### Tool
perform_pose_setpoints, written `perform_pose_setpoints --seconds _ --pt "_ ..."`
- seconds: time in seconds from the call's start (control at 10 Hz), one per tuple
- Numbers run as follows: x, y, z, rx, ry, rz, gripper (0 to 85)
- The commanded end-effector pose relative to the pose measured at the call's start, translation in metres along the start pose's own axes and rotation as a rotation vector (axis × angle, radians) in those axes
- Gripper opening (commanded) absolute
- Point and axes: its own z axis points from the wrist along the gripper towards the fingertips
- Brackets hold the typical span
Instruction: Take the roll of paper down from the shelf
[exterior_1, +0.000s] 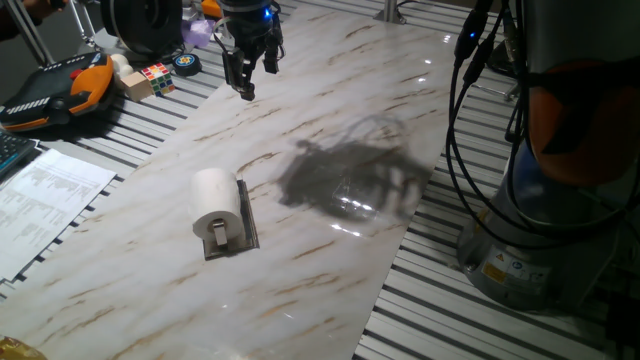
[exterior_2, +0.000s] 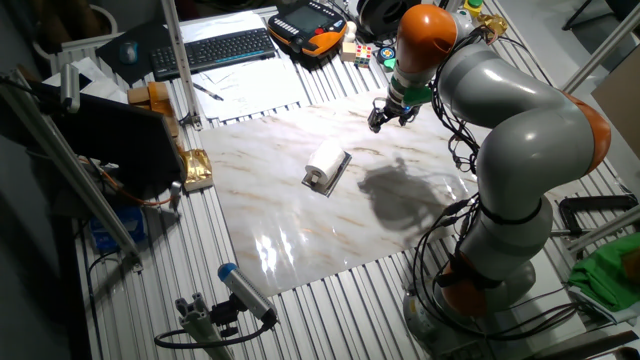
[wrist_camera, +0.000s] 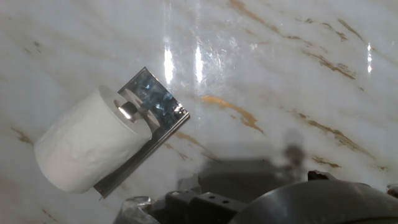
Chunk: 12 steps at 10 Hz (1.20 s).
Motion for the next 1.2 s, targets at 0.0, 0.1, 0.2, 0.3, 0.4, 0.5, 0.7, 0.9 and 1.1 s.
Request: perform_pose_setpoints --seconds 0.0,0.1,0.2,0.3,0.4,0.5,0.7,0.9,1.1 --pt "-0.0001 0.0 0.0 -0.034 0.04 0.083 0.7" --pt "-0.0005 -0.0001 -0.0009 -0.034 0.041 0.083 0.7" --pt "-0.0009 -0.0001 -0.0022 -0.033 0.044 0.083 0.7" --pt "-0.0015 0.0006 -0.0031 -0.032 0.044 0.083 0.7" --pt "-0.0019 0.0015 -0.0039 -0.032 0.044 0.084 0.7" --pt "-0.0022 0.0022 -0.0043 -0.03 0.044 0.084 0.7" --pt "-0.0026 0.0034 -0.0051 -0.029 0.044 0.086 0.7" --pt "-0.0026 0.0034 -0.0053 -0.027 0.042 0.086 0.7" --pt "-0.0025 0.0034 -0.0053 -0.026 0.042 0.086 0.7"
